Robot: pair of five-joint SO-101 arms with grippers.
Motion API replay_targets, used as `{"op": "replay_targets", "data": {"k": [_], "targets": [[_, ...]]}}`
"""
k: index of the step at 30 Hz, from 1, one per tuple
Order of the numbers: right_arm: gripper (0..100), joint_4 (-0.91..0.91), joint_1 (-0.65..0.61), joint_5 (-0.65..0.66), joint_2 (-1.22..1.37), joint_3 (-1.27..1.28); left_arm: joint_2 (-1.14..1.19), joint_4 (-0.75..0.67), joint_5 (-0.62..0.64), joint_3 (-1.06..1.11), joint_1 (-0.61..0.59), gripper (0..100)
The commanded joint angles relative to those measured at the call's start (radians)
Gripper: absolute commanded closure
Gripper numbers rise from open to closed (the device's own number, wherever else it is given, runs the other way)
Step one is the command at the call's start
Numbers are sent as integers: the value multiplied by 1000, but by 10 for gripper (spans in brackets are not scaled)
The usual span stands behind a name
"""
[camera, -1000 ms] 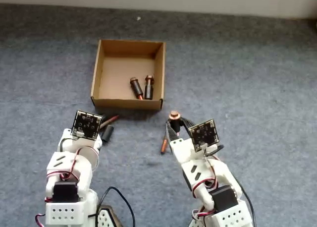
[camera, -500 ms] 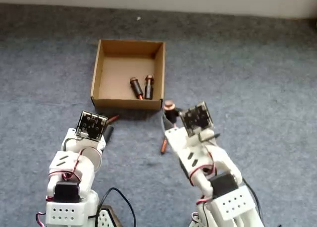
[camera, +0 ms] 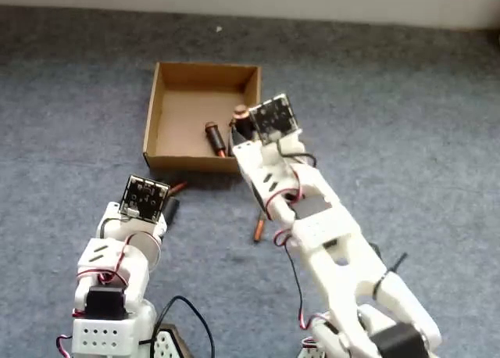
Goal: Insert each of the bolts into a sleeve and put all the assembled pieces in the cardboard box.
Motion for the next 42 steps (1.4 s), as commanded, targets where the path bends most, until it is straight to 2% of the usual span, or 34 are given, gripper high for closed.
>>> {"op": "replay_targets", "data": {"k": [1, 7, 14, 17, 21, 31, 37, 42], "targets": [[992, -171, -10, 14, 111, -107, 2, 6, -12, 19, 8, 994], [992, -257, -10, 14, 352, -182, 2, 6, -12, 19, 8, 994], [988, -248, -16, 12, 552, -286, 2, 6, -12, 19, 8, 994], [940, -246, -22, 12, 578, -302, 2, 6, -12, 19, 8, 994], [868, -246, -35, 12, 578, -300, 2, 6, -12, 19, 8, 994], [865, -246, -39, 12, 559, -300, -4, -2, -12, 15, -7, 994], [865, -199, -41, 12, 378, -214, -5, 3, -6, -38, -143, 994], [868, -21, -116, 12, 199, -130, -5, 3, -6, -77, -266, 994]]}}
